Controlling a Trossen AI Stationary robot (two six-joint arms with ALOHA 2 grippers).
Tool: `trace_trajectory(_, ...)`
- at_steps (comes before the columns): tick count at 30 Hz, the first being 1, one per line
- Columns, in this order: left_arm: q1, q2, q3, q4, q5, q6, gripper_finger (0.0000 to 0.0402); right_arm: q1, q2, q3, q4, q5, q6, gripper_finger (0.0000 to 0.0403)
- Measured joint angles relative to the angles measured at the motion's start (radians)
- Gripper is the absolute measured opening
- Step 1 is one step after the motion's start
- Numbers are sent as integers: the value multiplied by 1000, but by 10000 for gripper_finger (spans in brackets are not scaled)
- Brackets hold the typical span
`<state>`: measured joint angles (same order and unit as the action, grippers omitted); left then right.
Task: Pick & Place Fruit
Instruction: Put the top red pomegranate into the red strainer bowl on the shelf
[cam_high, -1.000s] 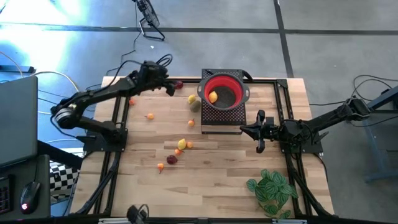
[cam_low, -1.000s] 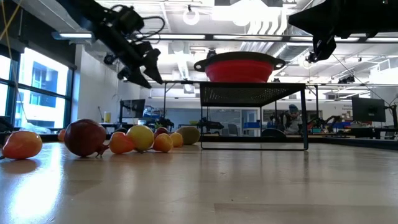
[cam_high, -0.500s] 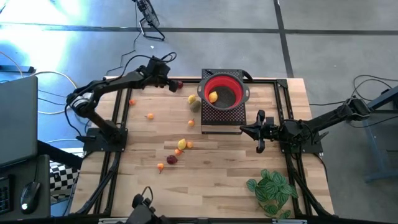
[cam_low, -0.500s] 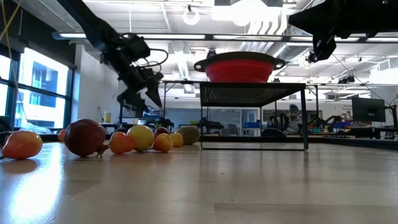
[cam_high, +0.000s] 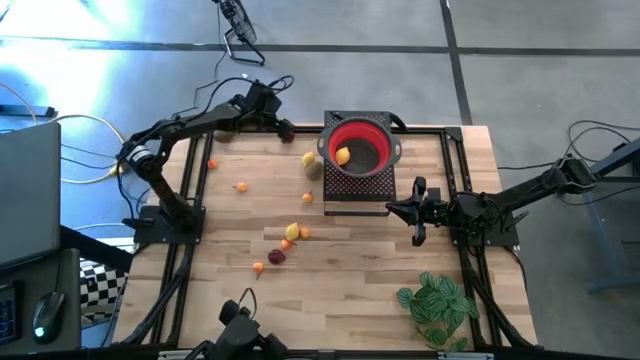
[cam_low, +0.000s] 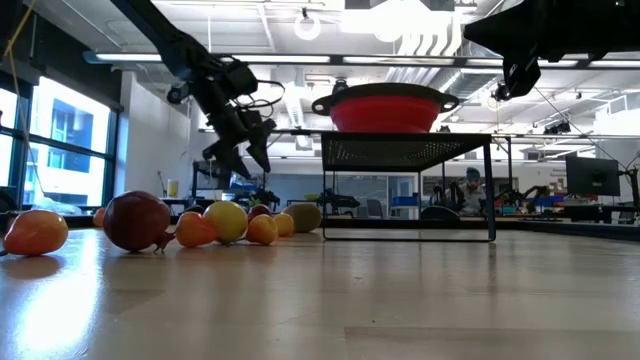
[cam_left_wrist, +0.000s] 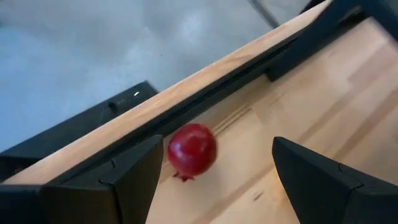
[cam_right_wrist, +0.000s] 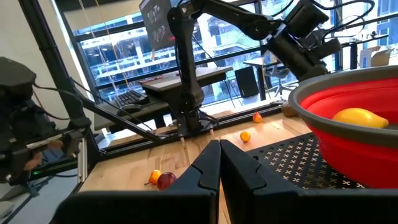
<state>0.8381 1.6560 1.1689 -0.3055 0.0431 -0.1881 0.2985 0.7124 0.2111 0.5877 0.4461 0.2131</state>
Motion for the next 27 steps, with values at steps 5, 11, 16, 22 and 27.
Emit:
trace_trajectory(5,-1,63,22,-10,-14,0,296,0,0,0,-1,0,0,2)
trace_trajectory(11,-1,128,22,-7,-20,0,296,0,0,0,-5,0,0,2)
trace_trajectory(16,-1,155,22,19,-21,-7,296,0,0,0,-7,0,0,2)
trace_trajectory(22,-1,163,22,29,-33,-8,296,0,0,0,-8,0,0,2)
trace_trajectory(27,-1,163,22,39,-35,-8,296,0,0,0,-8,0,0,2)
